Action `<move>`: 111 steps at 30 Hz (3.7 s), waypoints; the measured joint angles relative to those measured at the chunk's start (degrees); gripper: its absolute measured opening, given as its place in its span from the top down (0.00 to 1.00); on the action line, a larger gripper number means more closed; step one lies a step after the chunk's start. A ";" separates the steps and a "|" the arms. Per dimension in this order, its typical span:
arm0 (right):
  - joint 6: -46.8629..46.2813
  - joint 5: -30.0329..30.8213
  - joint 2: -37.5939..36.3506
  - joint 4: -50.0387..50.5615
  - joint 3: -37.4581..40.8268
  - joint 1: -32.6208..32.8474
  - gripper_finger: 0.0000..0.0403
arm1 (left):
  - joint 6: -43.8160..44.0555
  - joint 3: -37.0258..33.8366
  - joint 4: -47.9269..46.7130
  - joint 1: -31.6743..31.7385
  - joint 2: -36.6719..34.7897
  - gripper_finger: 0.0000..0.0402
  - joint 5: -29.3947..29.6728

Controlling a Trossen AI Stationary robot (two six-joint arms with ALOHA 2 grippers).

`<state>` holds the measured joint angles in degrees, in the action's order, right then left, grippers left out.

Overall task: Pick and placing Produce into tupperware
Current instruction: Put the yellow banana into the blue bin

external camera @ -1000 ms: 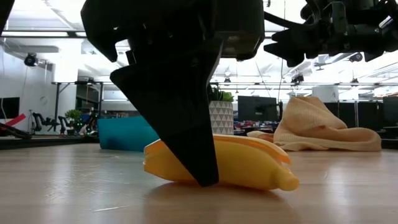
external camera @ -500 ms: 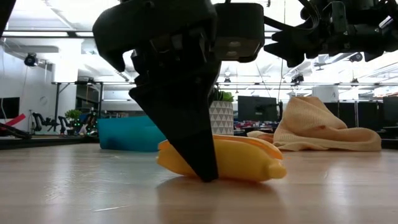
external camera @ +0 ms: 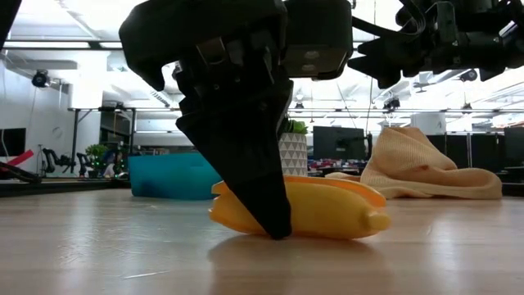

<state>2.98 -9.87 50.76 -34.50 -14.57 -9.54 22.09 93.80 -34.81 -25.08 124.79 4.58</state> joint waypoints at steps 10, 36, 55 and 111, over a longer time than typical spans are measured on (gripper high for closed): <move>0.02 0.00 0.02 0.00 0.00 0.02 0.39 | -0.13 0.02 -0.15 0.00 -0.18 0.67 0.34; -0.02 -0.04 0.00 0.35 0.00 0.01 0.39 | -1.50 -0.35 -16.17 4.36 -6.29 0.66 14.53; -1.51 -0.12 0.00 1.29 0.00 0.02 0.39 | -4.52 -2.03 -32.02 13.58 -19.07 0.69 21.97; -2.78 -0.57 0.01 1.46 0.00 0.02 0.39 | -11.02 -30.73 -20.08 28.98 -32.34 0.56 13.44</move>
<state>0.21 -10.44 50.77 -33.04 -14.57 -9.52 11.07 63.07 -54.89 3.90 92.44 18.02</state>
